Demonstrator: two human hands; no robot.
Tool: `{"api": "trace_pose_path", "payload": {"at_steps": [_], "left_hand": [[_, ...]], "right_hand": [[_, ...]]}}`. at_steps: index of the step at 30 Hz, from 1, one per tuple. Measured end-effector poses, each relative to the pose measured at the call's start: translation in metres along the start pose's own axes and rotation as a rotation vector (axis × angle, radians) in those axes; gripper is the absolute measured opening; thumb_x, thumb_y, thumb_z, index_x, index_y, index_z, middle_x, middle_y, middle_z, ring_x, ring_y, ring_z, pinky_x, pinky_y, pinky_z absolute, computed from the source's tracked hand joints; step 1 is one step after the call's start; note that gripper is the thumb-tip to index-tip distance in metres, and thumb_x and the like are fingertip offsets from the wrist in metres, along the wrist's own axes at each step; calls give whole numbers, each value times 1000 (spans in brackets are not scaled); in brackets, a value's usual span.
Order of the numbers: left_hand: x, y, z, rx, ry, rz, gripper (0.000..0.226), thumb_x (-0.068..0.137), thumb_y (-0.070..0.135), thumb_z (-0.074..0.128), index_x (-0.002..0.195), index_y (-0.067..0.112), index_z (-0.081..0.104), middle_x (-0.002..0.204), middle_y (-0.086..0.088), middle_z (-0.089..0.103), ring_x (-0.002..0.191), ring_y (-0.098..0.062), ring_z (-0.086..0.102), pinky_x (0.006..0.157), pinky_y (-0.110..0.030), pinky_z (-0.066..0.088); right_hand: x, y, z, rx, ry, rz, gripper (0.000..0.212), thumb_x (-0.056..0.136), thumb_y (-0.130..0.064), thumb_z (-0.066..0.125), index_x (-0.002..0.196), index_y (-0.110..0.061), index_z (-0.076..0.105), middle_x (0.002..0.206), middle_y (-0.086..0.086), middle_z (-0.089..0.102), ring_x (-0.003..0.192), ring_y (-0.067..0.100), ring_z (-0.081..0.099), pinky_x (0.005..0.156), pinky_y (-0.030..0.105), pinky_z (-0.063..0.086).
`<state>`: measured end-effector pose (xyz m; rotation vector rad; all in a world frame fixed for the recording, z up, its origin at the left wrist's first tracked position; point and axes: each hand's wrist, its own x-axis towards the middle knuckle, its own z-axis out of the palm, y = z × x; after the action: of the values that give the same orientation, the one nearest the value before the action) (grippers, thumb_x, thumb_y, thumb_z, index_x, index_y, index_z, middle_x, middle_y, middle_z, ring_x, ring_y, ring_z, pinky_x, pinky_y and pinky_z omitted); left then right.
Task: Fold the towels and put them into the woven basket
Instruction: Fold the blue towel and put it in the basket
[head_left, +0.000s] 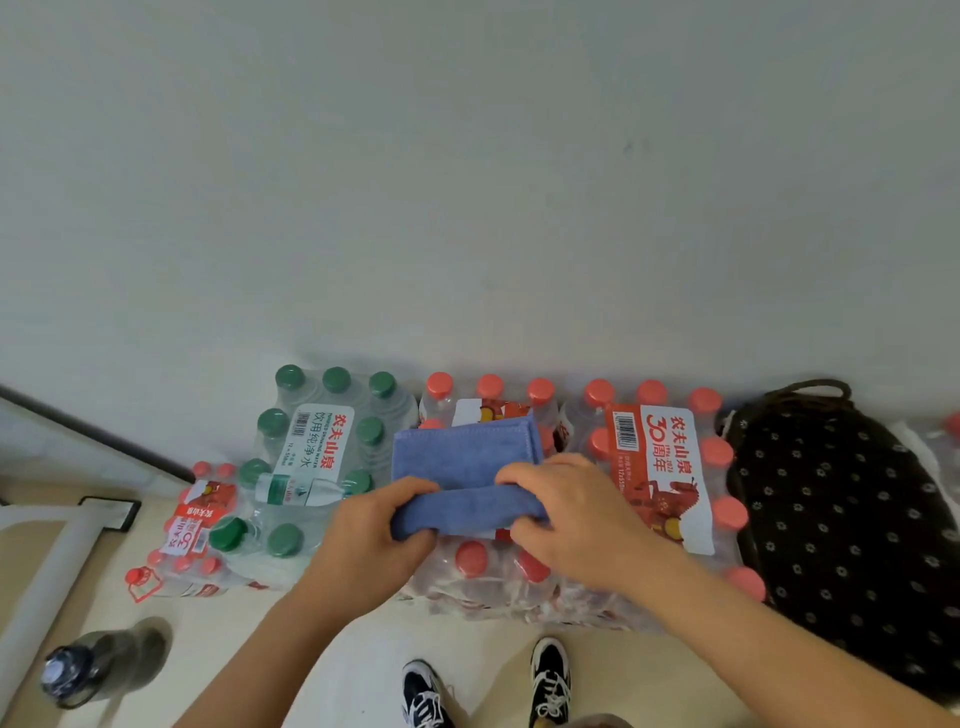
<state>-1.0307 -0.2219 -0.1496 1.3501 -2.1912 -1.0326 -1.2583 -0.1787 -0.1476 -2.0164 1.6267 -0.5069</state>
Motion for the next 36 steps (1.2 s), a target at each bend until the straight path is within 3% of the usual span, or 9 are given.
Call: {"api": "trace_pose_path", "payload": {"at_steps": [2,5,9,14,20,27,30,33,36], "left_hand": [[0,2,-4,-99,35,-43,26,73,6,66,88,28,67,68,14,67,59,-6,60,56,-17,47],[7,-1,-2,-180,99,-148,20,83,12,71,94,28,66,80,13,71,74,-6,66,66,-21,50],[24,-2,2,-40,146,-183,11,89,26,65,98,27,59,82,20,64,74,6,60,64,-6,41],[47,0,2,137,127,-211,18,97,32,51,94,15,53,79,4,59,72,-20,54,62,-31,34],[65,1,15,151,211,-323,23,99,32,46,99,10,54,87,-9,64,77,-26,55,66,-33,38],[59,1,29,315,413,-302,18,98,34,46,107,20,53,87,-2,60,77,-24,58,61,-34,44],[62,-7,33,448,401,-144,19,94,24,46,108,19,60,99,-7,58,88,-28,55,63,-38,47],[60,-11,33,655,460,140,19,81,12,53,97,19,61,105,-7,57,90,-28,51,73,-39,41],[56,-15,29,743,413,435,9,80,9,57,86,17,59,91,-5,60,78,-24,46,67,-37,40]], "right_hand": [[2,4,-6,248,-29,144,20,83,-24,58,102,-30,59,75,-10,62,62,6,54,61,18,41],[7,11,2,365,79,235,19,91,-29,60,109,-30,59,94,-8,67,81,5,62,71,24,50],[21,5,16,222,203,277,22,99,-32,44,116,-20,51,101,0,66,89,20,61,72,35,47],[42,1,20,4,214,352,28,103,-35,28,111,-17,48,94,4,65,84,27,62,64,34,42],[59,12,18,-136,196,413,38,103,-40,24,109,-17,53,85,5,67,74,23,62,60,33,43],[65,7,16,-418,202,370,30,101,-34,35,100,-12,56,84,6,67,68,25,65,53,30,41],[62,15,18,-517,364,182,13,83,-21,69,87,-11,62,81,8,58,61,25,57,50,34,42],[58,17,21,-533,371,-105,15,77,-11,64,92,-10,61,89,9,56,74,27,55,62,39,46],[48,13,19,-570,276,-268,14,83,-21,57,91,-11,63,86,5,60,76,24,57,65,35,48]]}}
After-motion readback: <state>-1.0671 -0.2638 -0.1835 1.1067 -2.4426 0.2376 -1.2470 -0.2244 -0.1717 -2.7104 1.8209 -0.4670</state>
